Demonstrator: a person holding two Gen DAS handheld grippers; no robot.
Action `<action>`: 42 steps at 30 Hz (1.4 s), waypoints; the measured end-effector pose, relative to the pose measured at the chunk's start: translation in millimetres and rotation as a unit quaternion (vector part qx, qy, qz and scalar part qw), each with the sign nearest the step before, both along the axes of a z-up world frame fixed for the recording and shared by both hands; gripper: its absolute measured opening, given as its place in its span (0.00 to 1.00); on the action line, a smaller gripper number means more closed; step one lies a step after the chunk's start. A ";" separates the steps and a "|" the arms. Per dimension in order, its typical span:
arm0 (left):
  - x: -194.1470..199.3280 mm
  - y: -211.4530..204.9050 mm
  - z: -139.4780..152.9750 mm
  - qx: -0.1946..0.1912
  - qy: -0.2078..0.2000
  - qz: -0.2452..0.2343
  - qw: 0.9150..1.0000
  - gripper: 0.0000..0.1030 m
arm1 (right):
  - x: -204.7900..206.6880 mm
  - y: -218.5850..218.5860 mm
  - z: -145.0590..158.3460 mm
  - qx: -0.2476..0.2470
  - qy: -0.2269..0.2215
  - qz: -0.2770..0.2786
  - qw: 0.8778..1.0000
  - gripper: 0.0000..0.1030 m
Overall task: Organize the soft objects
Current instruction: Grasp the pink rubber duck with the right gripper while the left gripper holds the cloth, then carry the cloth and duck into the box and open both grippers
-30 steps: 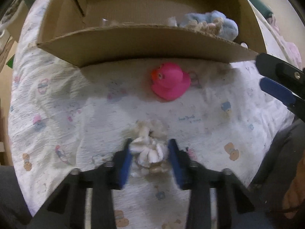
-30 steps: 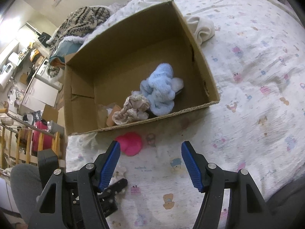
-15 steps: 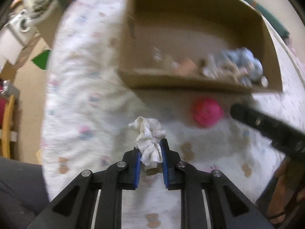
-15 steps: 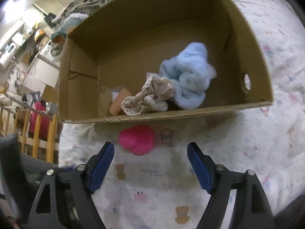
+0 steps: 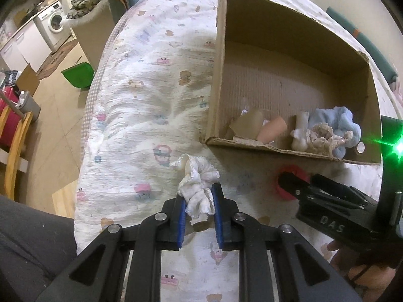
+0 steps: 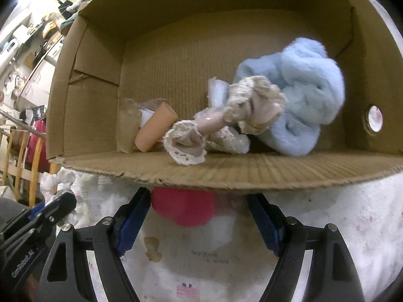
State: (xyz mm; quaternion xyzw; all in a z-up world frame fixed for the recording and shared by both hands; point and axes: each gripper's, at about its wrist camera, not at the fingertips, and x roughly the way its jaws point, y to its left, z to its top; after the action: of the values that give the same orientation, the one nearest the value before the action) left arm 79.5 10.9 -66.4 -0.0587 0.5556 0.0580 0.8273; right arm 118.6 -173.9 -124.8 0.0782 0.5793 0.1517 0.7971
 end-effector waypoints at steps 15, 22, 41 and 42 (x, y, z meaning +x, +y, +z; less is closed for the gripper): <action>-0.5 -2.8 -4.6 0.009 0.000 0.001 1.000 0.16 | -17.6 13.9 8.8 -0.008 -0.012 0.028 1.000 0.53; -1.8 -1.6 -4.8 0.020 -0.003 0.002 1.000 0.16 | -36.8 -2.0 19.9 -0.004 -0.018 0.023 1.000 0.53; -15.9 -4.4 16.3 0.024 -0.038 -0.012 0.999 0.16 | -76.9 -42.2 75.2 0.017 -0.060 0.001 0.998 0.53; -16.4 -4.5 17.4 0.024 -0.039 -0.012 0.999 0.16 | -78.6 -43.2 78.6 0.017 -0.064 0.000 0.998 0.53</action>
State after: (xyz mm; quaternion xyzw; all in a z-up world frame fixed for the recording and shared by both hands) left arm 63.1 6.4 -49.0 -0.0345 0.5218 0.0591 0.8503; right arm 40.0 -217.1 -46.2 0.0819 0.5247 0.1664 0.8308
